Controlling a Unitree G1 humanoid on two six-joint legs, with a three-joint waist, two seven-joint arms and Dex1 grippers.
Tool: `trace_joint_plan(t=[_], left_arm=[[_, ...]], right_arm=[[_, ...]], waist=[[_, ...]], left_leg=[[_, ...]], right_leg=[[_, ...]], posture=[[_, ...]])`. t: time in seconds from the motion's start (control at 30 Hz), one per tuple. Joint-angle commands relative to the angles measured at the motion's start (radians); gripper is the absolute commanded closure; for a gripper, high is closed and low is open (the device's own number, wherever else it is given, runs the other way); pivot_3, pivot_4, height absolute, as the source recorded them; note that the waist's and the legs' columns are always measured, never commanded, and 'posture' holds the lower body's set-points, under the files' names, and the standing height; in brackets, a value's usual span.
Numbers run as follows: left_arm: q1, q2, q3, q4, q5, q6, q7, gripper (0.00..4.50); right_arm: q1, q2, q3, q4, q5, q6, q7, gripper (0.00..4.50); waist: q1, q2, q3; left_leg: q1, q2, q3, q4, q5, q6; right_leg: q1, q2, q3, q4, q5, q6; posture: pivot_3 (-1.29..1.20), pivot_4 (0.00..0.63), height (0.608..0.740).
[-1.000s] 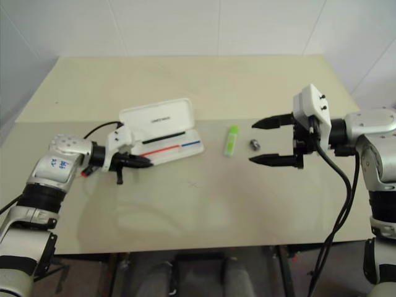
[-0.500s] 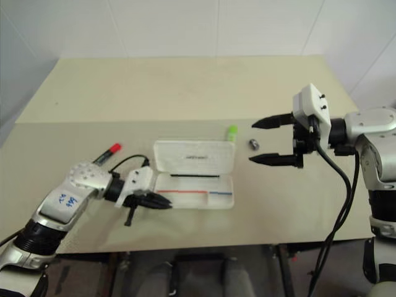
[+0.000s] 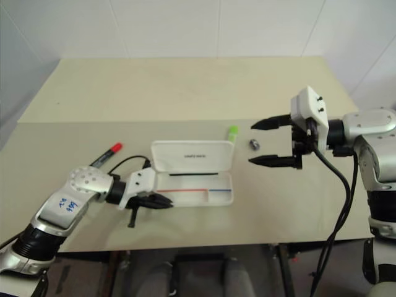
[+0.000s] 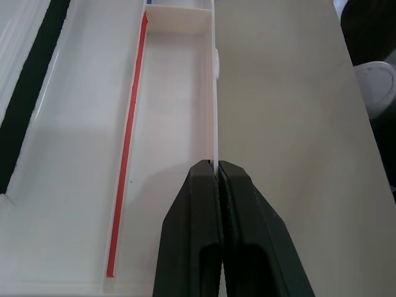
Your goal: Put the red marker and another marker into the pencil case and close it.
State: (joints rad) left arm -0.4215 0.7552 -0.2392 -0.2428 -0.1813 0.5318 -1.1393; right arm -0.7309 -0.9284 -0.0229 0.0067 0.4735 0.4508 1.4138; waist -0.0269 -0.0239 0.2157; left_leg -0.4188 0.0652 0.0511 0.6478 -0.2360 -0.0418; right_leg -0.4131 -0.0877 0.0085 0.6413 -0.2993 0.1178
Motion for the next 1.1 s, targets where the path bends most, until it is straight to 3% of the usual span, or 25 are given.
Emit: trace_joint_plan(t=[0.03,0.2,0.23,0.3,0.67,0.87,1.1], left_arm=[[0.035,0.007,-0.011,-0.042,0.004,0.015,0.021,4.47],[0.037,0.009,-0.011,-0.024,0.026,-0.009,0.052,4.47],[0.036,0.006,-0.008,-0.022,0.019,-0.007,0.051,4.01],[0.037,0.006,-0.007,-0.026,0.007,-0.001,0.047,3.57],[0.025,-0.003,0.067,-0.108,-0.1,0.009,0.038,0.02],[0.033,0.08,0.212,-0.282,-0.294,0.183,0.014,0.02],[0.05,0.136,0.351,-0.384,-0.381,0.273,0.105,0.02]], right_arm=[[-0.009,0.003,-0.011,-0.006,0.005,-0.018,0.004,0.0],[-0.016,0.007,-0.001,0.006,0.001,-0.027,0.004,0.0],[-0.017,0.007,0.001,0.008,-0.001,-0.029,0.004,0.0],[-0.018,0.007,0.004,0.01,-0.002,-0.032,0.005,0.0],[-0.028,0.015,0.014,0.028,-0.013,-0.043,0.009,0.0],[-0.047,0.021,0.025,0.05,-0.006,-0.061,0.048,0.0],[-0.076,0.05,0.046,0.068,0.008,-0.068,0.099,0.0]], waist=[[0.0,0.0,0.0],[0.0,0.0,0.0],[0.0,0.0,0.0],[0.0,0.0,0.0],[0.0,0.0,0.0],[-0.002,0.0,0.0],[-0.001,0.0,0.0]], left_leg=[[0.0,0.0,0.0,0.0,0.0,0.0],[0.0,0.0,0.0,0.0,0.0,0.0],[0.0,0.0,0.0,0.0,0.0,0.0],[0.0,0.0,0.0,0.0,0.0,0.0],[0.0,0.0,0.0,0.0,0.0,0.0],[-0.001,0.001,0.0,-0.001,0.0,0.0],[-0.001,0.001,0.0,-0.001,0.0,0.0]], right_leg=[[0.0,0.0,0.0,0.0,0.0,0.0],[0.0,0.0,0.0,0.0,0.0,0.0],[0.0,0.0,0.0,0.0,0.0,0.0],[0.0,0.0,0.0,0.0,0.0,0.0],[0.0,0.0,0.0,0.0,0.001,0.0],[0.0,0.001,0.0,-0.002,0.001,0.0],[0.0,0.001,0.0,-0.003,0.001,0.0]], posture=[[0.0,0.15,0.74],[0.0,0.15,0.74],[0.0,0.15,0.74],[0.0,0.15,0.74],[0.0,0.15,0.74],[0.0,0.15,0.74],[0.0,0.15,0.74]])
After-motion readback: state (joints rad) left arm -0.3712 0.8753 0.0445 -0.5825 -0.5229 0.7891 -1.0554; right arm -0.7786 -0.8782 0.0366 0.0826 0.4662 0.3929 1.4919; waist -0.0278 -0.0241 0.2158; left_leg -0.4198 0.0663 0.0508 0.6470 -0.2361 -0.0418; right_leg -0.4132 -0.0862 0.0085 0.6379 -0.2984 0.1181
